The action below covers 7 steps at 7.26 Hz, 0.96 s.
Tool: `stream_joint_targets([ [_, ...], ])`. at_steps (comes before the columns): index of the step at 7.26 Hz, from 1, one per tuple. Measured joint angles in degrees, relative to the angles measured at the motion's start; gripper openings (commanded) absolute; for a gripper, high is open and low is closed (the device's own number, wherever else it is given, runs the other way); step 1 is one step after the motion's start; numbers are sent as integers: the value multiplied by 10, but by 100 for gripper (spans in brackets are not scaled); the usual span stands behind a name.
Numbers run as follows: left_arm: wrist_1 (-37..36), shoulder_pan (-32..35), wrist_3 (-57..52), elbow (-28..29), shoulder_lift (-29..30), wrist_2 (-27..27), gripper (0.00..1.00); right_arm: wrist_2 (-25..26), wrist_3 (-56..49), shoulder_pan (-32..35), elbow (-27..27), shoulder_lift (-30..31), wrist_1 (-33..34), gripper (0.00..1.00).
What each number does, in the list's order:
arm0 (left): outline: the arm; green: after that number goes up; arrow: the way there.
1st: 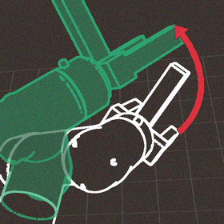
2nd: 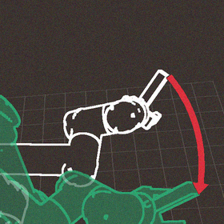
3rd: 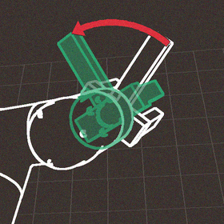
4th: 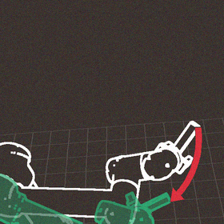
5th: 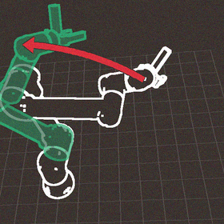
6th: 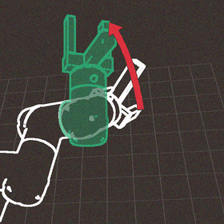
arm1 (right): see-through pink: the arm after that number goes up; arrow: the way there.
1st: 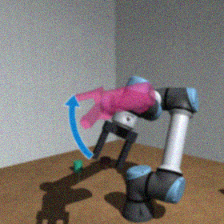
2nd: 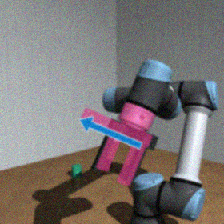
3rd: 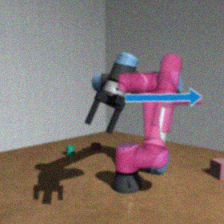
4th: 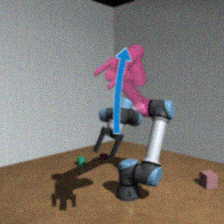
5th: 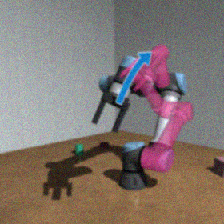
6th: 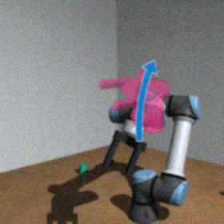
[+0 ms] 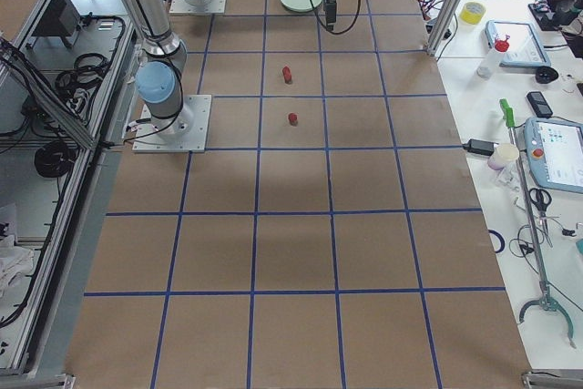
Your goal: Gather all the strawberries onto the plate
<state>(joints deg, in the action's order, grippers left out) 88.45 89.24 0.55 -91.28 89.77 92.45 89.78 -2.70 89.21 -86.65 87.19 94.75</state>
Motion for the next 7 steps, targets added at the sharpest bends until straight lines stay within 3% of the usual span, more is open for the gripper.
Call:
stream_joint_targets([
  [7, 5, 0, 1, -10, -9, 1, 100, 1, -2, 0, 0, -1, -1, 100],
])
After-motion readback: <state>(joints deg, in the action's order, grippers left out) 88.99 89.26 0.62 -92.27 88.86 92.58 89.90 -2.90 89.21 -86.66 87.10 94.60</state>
